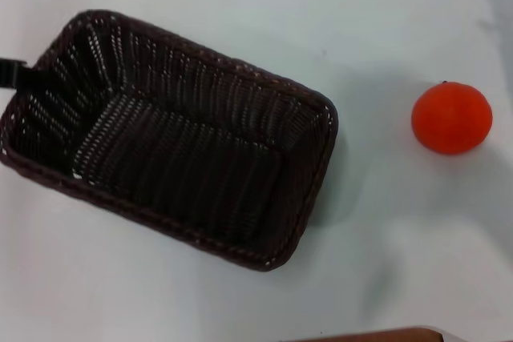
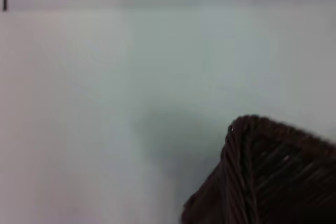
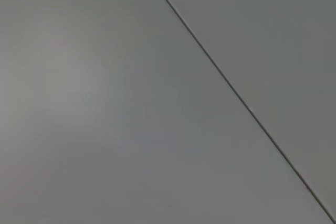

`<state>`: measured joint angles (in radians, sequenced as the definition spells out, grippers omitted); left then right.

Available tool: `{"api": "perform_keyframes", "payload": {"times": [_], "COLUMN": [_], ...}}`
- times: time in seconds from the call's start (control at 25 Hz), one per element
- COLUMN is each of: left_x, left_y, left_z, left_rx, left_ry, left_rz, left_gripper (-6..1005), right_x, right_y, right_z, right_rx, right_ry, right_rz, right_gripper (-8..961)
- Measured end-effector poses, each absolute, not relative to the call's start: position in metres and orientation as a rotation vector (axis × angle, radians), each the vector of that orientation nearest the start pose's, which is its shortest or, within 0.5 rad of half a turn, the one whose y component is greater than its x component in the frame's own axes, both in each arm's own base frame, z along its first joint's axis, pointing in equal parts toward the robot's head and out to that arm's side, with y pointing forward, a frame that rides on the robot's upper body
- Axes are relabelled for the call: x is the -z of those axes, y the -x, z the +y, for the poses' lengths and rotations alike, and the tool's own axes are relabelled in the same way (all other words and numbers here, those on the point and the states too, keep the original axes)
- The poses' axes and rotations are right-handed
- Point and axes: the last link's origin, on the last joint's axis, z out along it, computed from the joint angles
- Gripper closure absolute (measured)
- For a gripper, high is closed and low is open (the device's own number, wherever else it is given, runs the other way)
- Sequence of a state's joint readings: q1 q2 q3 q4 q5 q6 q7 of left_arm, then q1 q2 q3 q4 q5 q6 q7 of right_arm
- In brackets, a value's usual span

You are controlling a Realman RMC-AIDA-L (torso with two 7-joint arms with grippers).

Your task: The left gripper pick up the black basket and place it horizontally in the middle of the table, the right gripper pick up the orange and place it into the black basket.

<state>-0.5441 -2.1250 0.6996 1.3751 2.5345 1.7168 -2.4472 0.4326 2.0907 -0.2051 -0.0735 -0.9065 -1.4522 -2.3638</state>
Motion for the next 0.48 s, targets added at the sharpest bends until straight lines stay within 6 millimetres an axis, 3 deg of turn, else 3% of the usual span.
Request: {"api": "perform_keyframes", "payload": {"times": [0.16, 0.48], "left_x": [-0.097, -0.094], "left_y": [0.252, 0.261], "left_z": [0.338, 0.33], "left_rx": [0.296, 0.461], "left_ry": [2.326, 2.278], "left_rz": [-1.516, -1.606], "left_gripper": [810, 799], "right_x": [-0.074, -0.074], "right_y": [-0.357, -0.359], "right_z": [0.309, 0.311], "right_rx": [1.48, 1.486], "right_ry": [0.764, 0.78], "right_rz": [-1.107, -1.1], "right_gripper": [88, 89]}}
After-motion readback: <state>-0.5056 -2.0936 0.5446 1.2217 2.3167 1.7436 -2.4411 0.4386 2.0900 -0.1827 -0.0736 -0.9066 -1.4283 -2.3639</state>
